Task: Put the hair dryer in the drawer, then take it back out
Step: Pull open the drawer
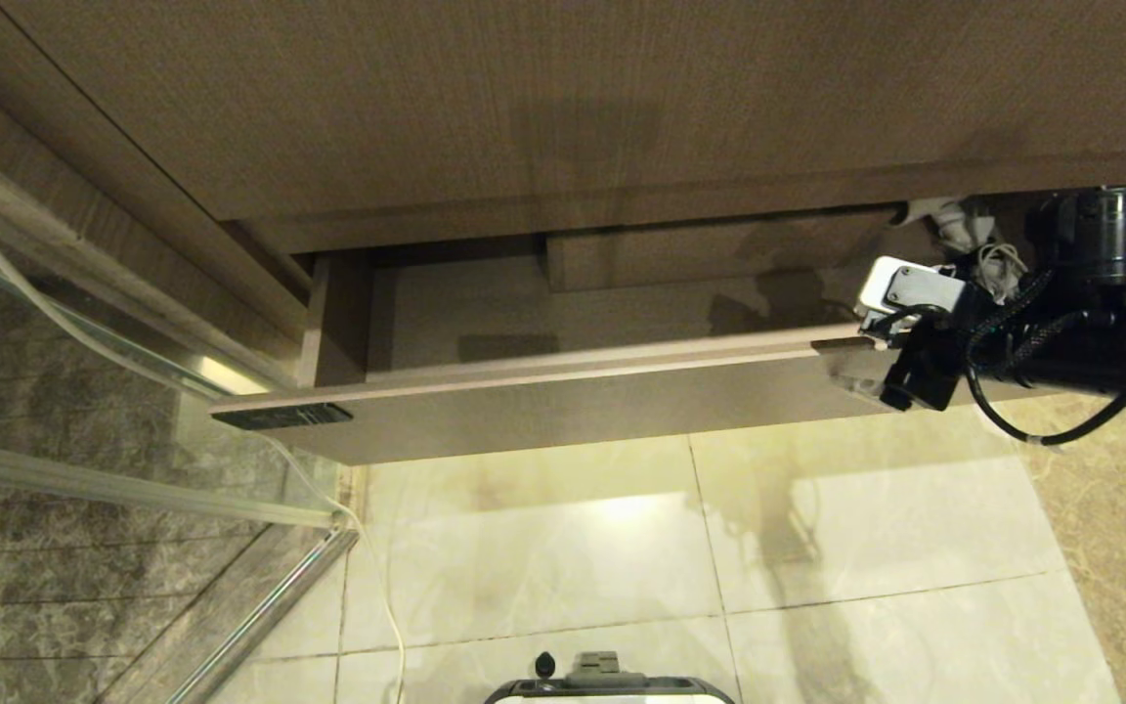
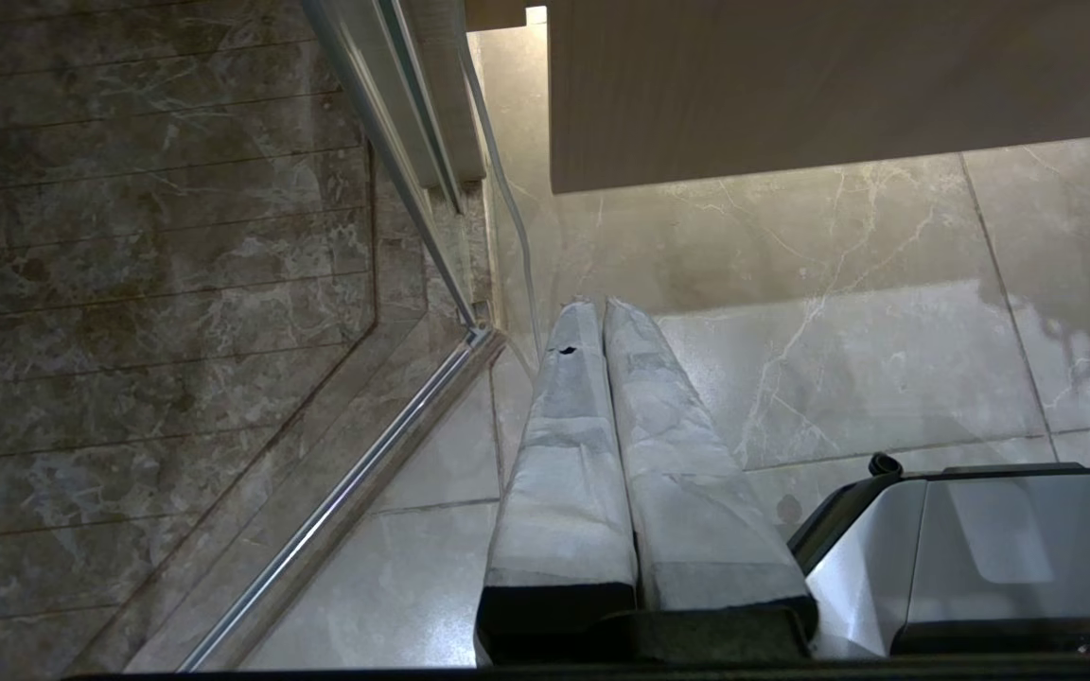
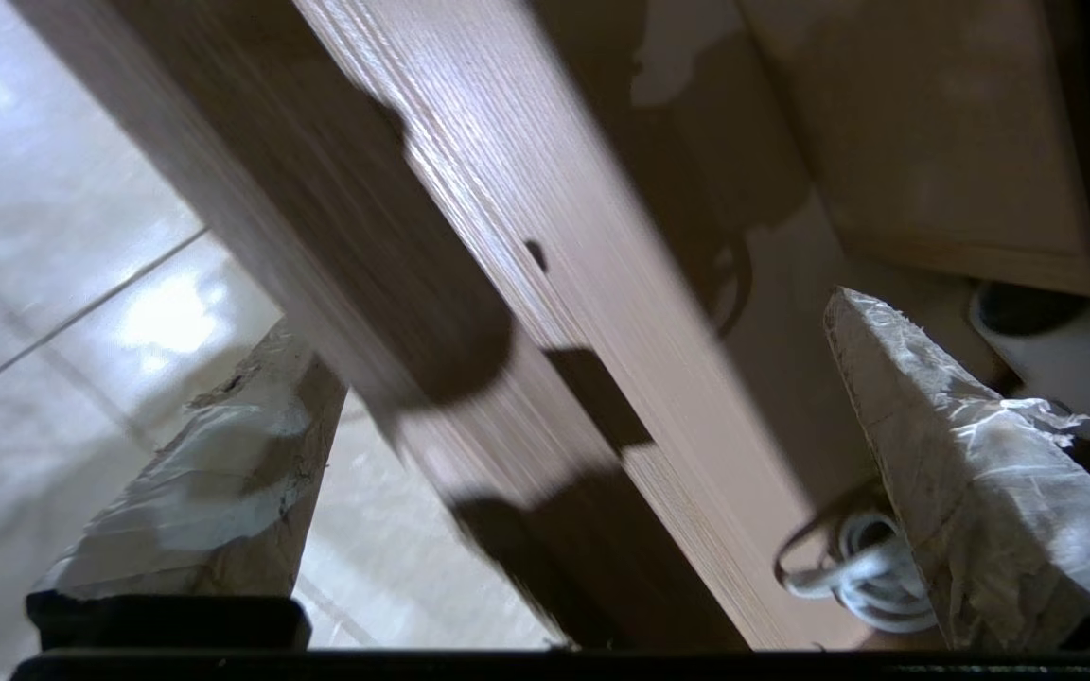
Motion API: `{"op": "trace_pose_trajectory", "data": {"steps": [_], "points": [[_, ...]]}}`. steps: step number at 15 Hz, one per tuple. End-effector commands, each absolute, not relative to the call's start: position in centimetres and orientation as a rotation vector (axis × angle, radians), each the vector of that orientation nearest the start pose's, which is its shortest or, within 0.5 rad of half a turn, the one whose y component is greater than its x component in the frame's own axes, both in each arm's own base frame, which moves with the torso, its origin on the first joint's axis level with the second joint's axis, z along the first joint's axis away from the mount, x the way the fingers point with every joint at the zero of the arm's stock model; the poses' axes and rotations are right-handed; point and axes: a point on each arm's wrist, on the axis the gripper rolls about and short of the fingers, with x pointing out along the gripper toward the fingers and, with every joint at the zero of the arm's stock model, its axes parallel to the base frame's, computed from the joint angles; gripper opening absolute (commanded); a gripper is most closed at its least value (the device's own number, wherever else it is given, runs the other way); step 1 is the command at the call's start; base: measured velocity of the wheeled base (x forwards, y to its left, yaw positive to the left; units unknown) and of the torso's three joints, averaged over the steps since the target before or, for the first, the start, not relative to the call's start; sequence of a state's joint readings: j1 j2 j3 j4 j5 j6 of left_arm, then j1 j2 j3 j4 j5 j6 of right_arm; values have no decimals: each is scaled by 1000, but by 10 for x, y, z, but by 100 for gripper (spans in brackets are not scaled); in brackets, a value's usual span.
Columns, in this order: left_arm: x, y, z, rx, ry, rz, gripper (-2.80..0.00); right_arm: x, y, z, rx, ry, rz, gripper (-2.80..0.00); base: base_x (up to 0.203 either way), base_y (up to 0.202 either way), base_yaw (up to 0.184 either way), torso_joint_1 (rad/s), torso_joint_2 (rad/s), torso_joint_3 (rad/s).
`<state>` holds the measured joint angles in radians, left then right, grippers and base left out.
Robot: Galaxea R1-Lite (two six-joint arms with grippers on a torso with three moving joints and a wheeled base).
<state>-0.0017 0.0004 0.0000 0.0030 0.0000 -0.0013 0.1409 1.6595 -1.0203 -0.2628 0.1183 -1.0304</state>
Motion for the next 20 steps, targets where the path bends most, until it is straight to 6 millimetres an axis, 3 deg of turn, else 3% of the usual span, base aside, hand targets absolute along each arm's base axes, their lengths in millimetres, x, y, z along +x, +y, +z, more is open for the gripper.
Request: {"op": "trace_pose_trajectory", "data": {"steps": [1, 6, 8, 11, 13, 15, 17, 20], "points": [[-23, 0, 75, -2, 5, -2, -280, 263, 39, 239, -1022, 194, 418, 0, 0, 0, 0, 0, 0, 0], [-23, 0, 75, -2, 5, -2, -280, 157, 22, 237, -990, 380, 496, 0, 0, 0, 0, 0, 0, 0], [-23, 0, 75, -2, 5, -2, -280, 126, 12, 241, -895, 382, 413, 0, 0, 0, 0, 0, 0, 0], [-23, 0, 75, -2, 5, -2, -280, 106, 2, 239, -708, 417, 290, 0, 0, 0, 0, 0, 0, 0], [-23, 0, 75, -2, 5, -2, -280, 64, -3, 241, -485, 340, 112, 0, 0, 0, 0, 0, 0, 0], [-23, 0, 75, -2, 5, -2, -280, 34, -4, 225, -318, 302, -42, 0, 0, 0, 0, 0, 0, 0], [-23, 0, 75, -2, 5, -2, -280, 24, -6, 210, -251, 325, -195, 0, 0, 0, 0, 0, 0, 0], [-23, 0, 75, -2, 5, -2, -280, 20, -8, 206, -230, 313, -333, 0, 0, 0, 0, 0, 0, 0]]}}
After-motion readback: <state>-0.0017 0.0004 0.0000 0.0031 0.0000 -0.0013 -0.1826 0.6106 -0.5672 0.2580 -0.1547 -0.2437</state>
